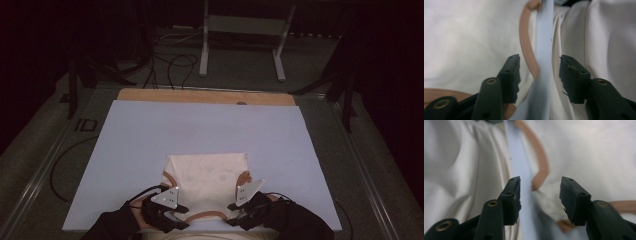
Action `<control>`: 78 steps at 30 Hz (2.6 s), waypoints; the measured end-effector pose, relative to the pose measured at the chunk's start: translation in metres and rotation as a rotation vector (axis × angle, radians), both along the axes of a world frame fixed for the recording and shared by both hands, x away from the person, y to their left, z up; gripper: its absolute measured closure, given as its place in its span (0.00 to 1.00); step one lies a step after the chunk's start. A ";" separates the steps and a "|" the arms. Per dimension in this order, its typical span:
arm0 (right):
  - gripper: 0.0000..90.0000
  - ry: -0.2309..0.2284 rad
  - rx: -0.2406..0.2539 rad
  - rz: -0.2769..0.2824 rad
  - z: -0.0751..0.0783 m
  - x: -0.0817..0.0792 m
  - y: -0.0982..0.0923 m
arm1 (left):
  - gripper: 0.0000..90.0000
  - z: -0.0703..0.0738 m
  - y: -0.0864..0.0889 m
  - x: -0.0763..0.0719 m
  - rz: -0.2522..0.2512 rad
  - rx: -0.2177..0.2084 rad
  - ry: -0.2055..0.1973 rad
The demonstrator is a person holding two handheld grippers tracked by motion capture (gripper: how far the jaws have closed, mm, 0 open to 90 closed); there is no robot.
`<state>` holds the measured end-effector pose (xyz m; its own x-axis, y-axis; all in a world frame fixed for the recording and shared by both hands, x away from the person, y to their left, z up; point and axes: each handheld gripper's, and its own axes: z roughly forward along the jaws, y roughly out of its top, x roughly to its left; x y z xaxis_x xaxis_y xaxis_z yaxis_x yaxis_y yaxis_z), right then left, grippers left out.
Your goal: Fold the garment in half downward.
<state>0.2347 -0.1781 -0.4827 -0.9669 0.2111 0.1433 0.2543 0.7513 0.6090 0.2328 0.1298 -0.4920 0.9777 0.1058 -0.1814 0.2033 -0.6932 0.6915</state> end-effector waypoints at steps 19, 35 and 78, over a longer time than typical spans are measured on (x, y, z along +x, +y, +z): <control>0.11 -0.151 0.176 -0.255 0.037 0.034 -0.023 | 0.01 0.034 0.016 0.029 0.160 -0.111 -0.090; 0.11 -0.210 0.191 -0.304 0.053 0.069 -0.032 | 0.01 0.042 0.032 0.075 0.256 -0.112 -0.124; 0.11 -0.113 0.100 -0.379 -0.007 0.162 -0.037 | 0.08 -0.013 0.050 0.157 0.453 -0.039 -0.012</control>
